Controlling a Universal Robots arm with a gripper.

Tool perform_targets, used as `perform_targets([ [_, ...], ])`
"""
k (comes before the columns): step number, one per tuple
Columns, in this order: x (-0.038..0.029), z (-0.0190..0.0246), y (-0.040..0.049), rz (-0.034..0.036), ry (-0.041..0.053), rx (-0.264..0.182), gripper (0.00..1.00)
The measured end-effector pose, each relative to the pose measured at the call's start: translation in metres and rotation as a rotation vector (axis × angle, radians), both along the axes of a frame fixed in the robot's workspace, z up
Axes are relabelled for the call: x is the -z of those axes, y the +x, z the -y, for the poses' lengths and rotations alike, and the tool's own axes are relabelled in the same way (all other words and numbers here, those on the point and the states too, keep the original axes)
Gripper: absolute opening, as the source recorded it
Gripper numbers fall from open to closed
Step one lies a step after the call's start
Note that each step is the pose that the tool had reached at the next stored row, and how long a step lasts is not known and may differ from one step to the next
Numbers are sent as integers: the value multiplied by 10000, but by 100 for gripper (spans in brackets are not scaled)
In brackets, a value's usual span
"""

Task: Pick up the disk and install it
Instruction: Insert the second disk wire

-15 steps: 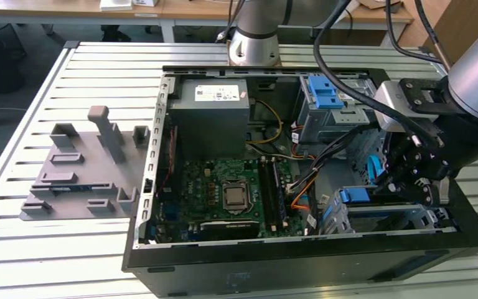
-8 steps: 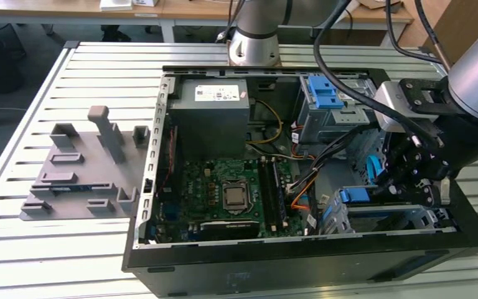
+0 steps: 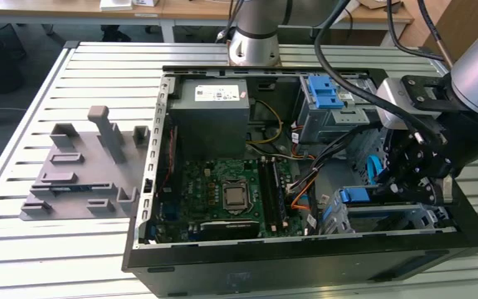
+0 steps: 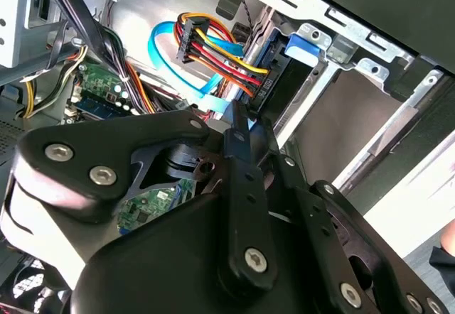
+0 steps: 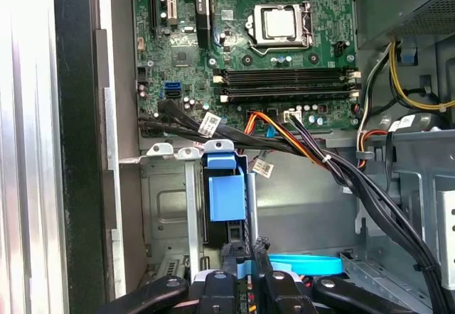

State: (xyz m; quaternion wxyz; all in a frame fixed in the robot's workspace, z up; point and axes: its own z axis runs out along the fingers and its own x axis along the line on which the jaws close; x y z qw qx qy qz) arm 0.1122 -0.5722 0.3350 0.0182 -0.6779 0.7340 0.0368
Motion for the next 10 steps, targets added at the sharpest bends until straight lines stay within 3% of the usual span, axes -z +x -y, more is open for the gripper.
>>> perform_targets([
  [10,-75,0,0,-5,4,0,24],
])
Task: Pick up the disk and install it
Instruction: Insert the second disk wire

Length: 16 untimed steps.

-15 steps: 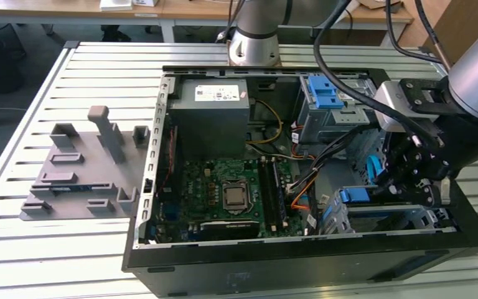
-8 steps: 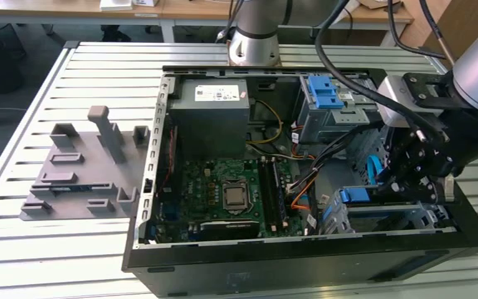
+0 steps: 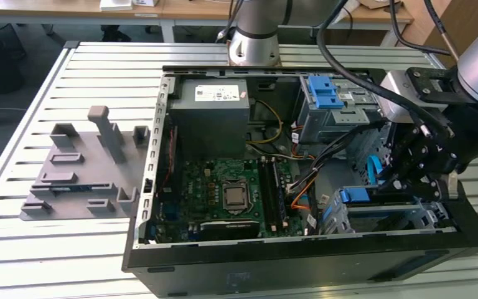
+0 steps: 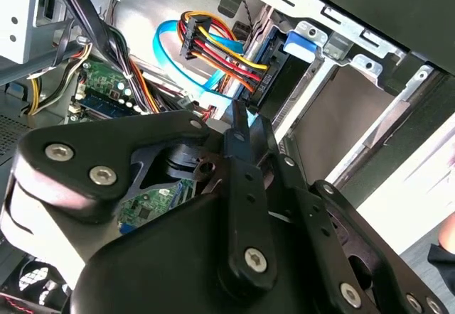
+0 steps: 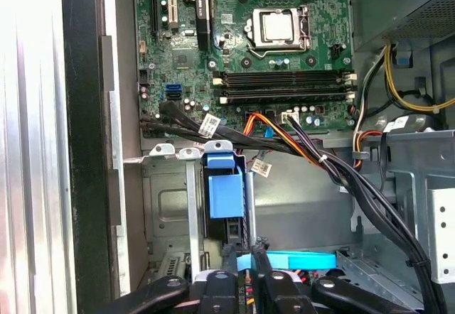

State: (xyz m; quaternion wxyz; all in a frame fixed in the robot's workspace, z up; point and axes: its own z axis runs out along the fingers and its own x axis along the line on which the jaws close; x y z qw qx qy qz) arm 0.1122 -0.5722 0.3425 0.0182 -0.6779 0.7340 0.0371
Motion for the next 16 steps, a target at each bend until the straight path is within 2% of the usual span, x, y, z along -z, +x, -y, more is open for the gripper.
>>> perform_targets([
  [2,-1,0,0,0,-3,0,22],
  [3,-1,0,0,0,-9,-1,16],
  [4,2,0,0,0,-14,0,16],
  [5,7,0,0,0,-17,-1,11],
  [11,66,0,8,0,-24,-1,11],
  [16,81,0,22,-1,-29,1,11],
])
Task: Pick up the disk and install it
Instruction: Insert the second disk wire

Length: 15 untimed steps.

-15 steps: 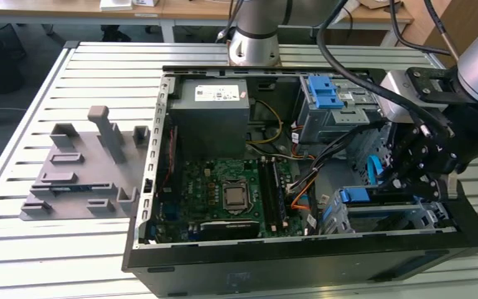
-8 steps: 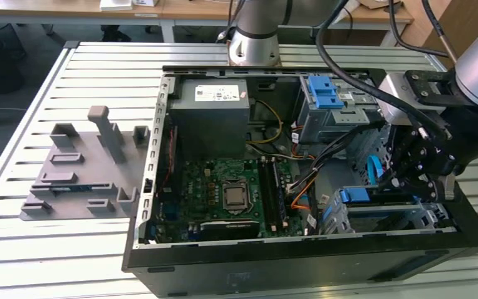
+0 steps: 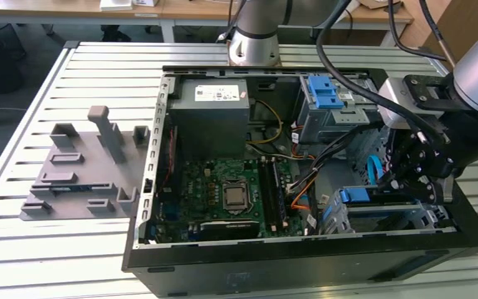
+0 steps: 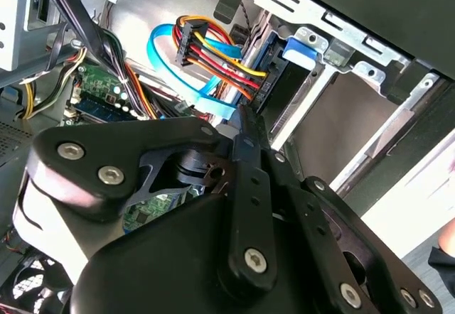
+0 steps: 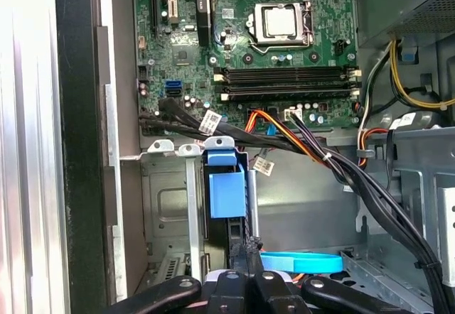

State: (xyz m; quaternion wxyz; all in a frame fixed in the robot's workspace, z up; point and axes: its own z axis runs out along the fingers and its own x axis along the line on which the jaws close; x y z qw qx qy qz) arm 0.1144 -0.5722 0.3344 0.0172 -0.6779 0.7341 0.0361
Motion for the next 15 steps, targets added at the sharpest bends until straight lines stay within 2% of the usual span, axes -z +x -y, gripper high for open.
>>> perform_targets([
  [3,-8,0,1,0,5,-1,11],
  [15,-134,0,1,-8,3,-1,11],
])
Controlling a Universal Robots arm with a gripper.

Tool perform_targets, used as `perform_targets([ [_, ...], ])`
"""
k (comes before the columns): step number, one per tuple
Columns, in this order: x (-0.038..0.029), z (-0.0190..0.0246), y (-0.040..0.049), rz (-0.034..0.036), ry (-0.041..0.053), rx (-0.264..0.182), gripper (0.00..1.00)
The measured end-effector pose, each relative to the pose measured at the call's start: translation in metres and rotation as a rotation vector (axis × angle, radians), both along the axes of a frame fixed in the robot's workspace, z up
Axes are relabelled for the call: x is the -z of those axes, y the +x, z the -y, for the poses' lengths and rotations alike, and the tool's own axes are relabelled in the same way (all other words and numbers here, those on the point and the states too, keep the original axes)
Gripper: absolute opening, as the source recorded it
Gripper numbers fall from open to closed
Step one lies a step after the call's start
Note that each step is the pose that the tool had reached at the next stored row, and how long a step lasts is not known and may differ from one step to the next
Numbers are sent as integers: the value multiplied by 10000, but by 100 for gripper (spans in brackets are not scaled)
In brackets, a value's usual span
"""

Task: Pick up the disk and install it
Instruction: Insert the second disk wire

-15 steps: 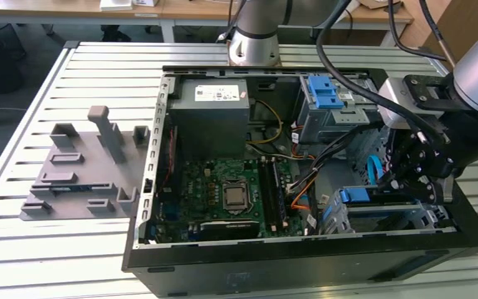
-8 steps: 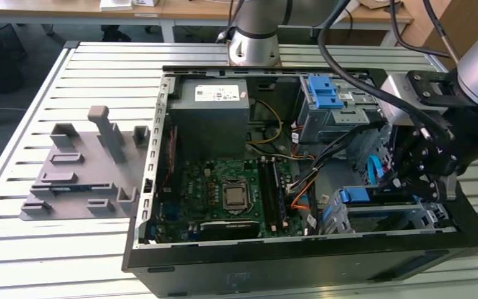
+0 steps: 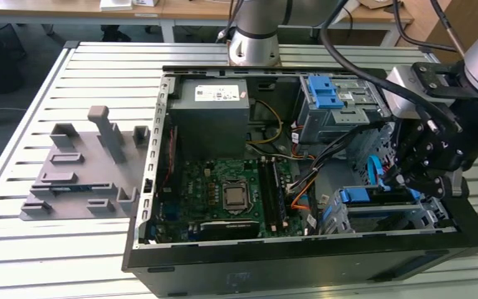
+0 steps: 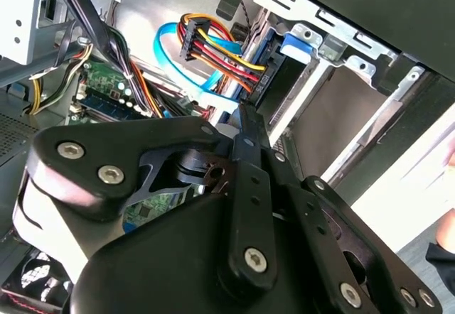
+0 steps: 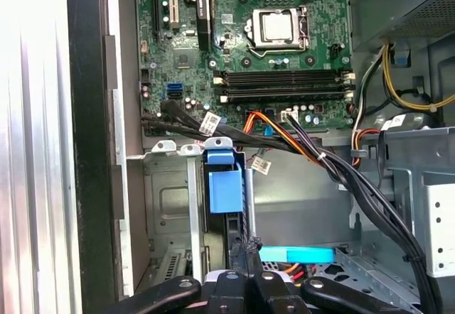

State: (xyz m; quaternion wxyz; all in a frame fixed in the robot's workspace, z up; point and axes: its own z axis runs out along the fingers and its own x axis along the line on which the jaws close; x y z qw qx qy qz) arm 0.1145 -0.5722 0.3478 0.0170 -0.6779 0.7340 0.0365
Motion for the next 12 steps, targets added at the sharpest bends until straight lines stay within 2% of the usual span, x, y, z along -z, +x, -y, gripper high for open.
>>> perform_targets([
  [12,-12,0,0,0,0,0,11],
])
